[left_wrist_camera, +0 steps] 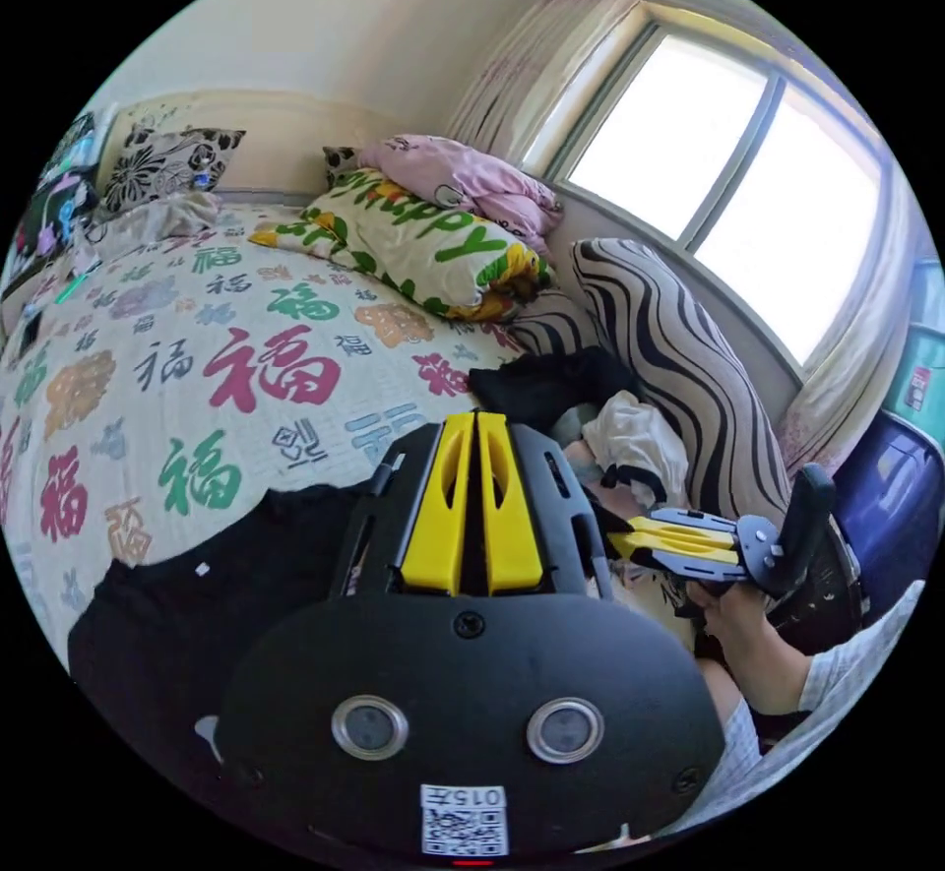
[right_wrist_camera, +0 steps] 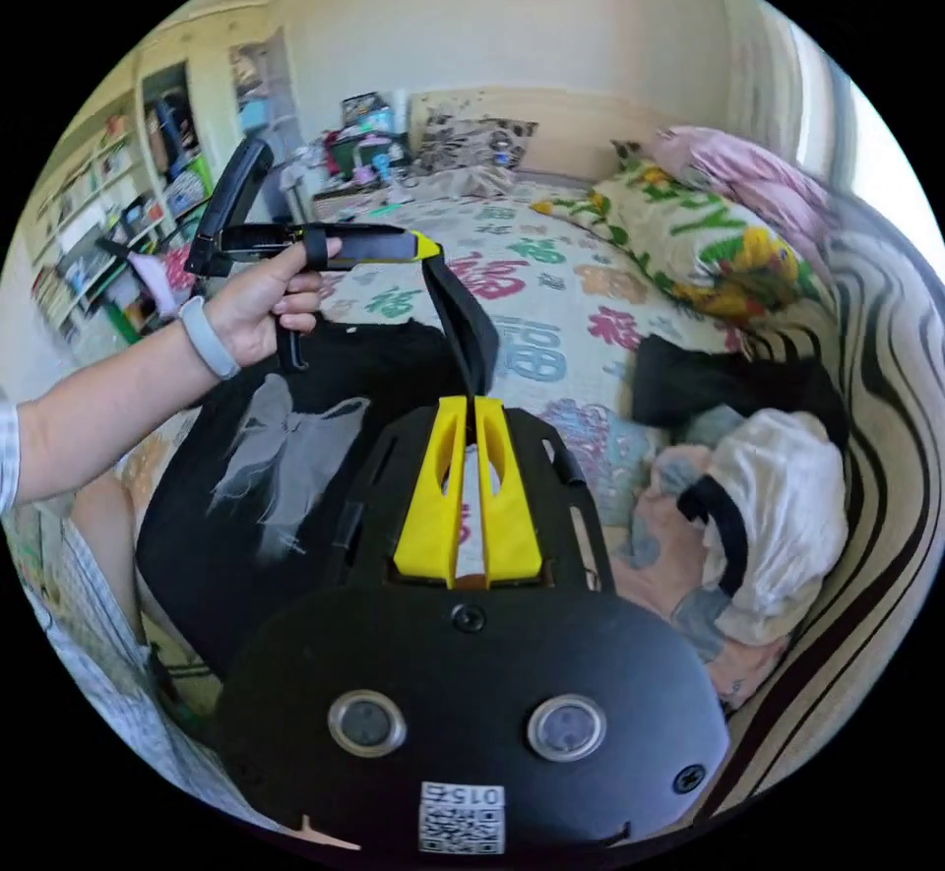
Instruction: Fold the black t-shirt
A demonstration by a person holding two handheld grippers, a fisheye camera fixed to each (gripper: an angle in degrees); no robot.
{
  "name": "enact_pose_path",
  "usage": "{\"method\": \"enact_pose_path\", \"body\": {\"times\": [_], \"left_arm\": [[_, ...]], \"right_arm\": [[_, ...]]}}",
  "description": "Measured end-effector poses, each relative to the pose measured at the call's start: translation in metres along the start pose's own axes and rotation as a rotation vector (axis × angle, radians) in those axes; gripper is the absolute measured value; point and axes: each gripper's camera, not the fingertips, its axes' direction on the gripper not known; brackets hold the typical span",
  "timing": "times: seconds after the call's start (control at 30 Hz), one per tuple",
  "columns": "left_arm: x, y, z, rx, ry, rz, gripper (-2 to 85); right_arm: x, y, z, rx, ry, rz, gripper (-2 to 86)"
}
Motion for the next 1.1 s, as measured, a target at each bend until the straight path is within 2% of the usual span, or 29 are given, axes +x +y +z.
{"method": "enact_pose_path", "body": {"times": [0.1,0.2,0.4,0.47,0.6,0.67,0.8,0.87,0.93,1.1], "left_arm": [[-0.047,0.042,-0.056,0.056,-0.015,-0.103,-0.5],[-0.087,0.094,-0.088,0.008,-0.083,-0.206,-0.4],[-0.133,0.152,-0.114,-0.100,-0.206,-0.348,2.7],[-0.136,0.143,-0.132,-0.052,-0.221,-0.320,4.7],[-0.131,0.089,-0.134,-0.008,-0.227,-0.173,5.4],[-0.128,0.048,-0.106,-0.037,-0.145,-0.105,4.7],[-0.128,0.006,-0.040,-0.186,-0.100,-0.070,1.1],[-0.136,-0.005,-0.001,-0.316,-0.148,-0.068,0.2],[-0.142,-0.009,0.013,-0.372,-0.200,-0.062,-0.1],[-0.153,-0.021,-0.005,-0.315,-0.166,-0.091,-0.5]], "right_arm": [[-0.057,-0.003,0.006,-0.029,-0.029,-0.173,-0.3],[-0.109,0.010,0.034,-0.109,-0.059,-0.295,0.3],[-0.142,0.035,0.092,-0.326,-0.168,-0.318,5.0],[-0.136,0.038,0.092,-0.336,-0.180,-0.290,6.2],[-0.091,0.027,0.074,-0.163,-0.124,-0.161,5.0],[-0.072,0.013,0.079,-0.114,-0.118,-0.098,3.2],[-0.062,-0.014,0.127,-0.163,-0.140,-0.052,0.1],[-0.065,-0.017,0.150,-0.248,-0.114,-0.071,-0.4],[-0.063,-0.007,0.169,-0.332,-0.042,-0.105,-0.7],[-0.036,0.009,0.165,-0.273,-0.025,-0.002,-0.8]]}}
